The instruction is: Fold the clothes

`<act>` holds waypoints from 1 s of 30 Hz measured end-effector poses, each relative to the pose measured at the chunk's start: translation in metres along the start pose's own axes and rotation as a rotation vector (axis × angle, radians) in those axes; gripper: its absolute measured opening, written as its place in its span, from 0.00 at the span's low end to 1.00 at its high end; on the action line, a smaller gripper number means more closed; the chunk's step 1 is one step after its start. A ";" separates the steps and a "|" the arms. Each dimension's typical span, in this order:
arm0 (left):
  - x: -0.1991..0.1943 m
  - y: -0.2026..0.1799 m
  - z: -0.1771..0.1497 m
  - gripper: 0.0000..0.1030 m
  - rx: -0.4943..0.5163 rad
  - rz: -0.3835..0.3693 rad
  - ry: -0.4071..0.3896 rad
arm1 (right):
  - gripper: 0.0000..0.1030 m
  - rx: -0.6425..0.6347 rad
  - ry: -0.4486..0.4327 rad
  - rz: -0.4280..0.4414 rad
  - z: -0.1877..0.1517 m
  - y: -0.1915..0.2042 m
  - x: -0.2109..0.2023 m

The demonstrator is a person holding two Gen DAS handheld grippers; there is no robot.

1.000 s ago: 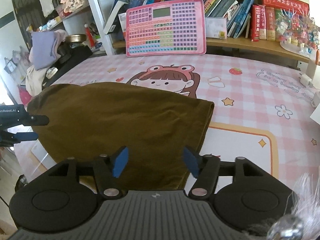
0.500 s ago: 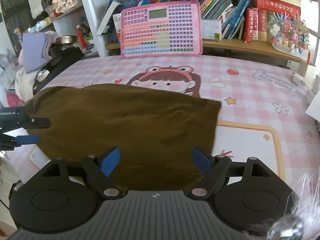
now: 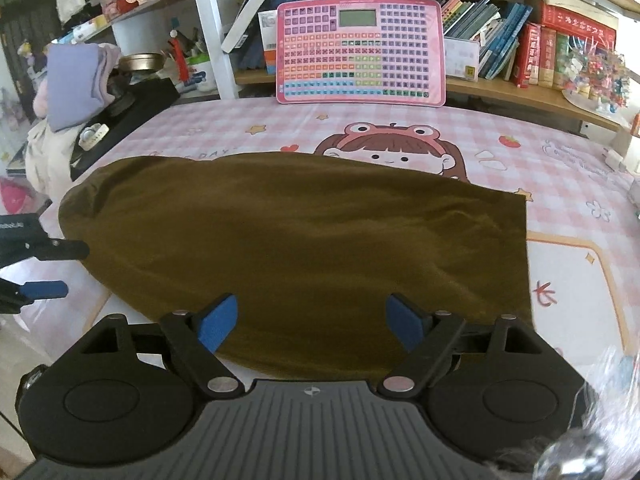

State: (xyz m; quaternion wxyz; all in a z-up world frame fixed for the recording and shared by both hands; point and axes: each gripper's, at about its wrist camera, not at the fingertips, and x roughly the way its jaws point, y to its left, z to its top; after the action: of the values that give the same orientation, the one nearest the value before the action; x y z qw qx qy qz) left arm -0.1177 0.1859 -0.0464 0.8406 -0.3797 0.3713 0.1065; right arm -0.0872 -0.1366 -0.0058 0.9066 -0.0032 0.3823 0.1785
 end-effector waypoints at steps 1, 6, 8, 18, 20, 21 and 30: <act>0.001 0.008 0.004 0.66 -0.025 -0.015 0.001 | 0.79 0.000 0.006 -0.009 -0.001 0.006 0.002; 0.007 0.043 0.022 0.64 -0.151 -0.086 0.016 | 0.79 -0.024 0.020 -0.047 -0.004 0.036 0.009; 0.012 0.050 0.028 0.62 -0.195 -0.112 0.018 | 0.79 -0.031 0.016 -0.061 -0.004 0.045 0.011; 0.052 0.056 0.062 0.65 -0.379 -0.172 0.024 | 0.79 -0.037 -0.018 -0.141 0.019 0.081 0.048; 0.057 0.056 0.065 0.65 -0.438 -0.173 0.027 | 0.79 -0.052 -0.041 -0.152 0.031 0.092 0.059; 0.059 0.057 0.065 0.65 -0.453 -0.176 0.027 | 0.79 -0.060 -0.052 -0.159 0.038 0.097 0.066; 0.062 0.062 0.065 0.66 -0.454 -0.206 0.035 | 0.79 -0.107 -0.045 -0.228 0.091 0.121 0.140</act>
State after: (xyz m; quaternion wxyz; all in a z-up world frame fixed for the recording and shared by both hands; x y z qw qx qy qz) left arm -0.0671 0.2685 -0.0966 0.7337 -0.5964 0.3116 0.0945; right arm 0.0263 0.0344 -0.0230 0.9279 -0.0912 0.3489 0.0943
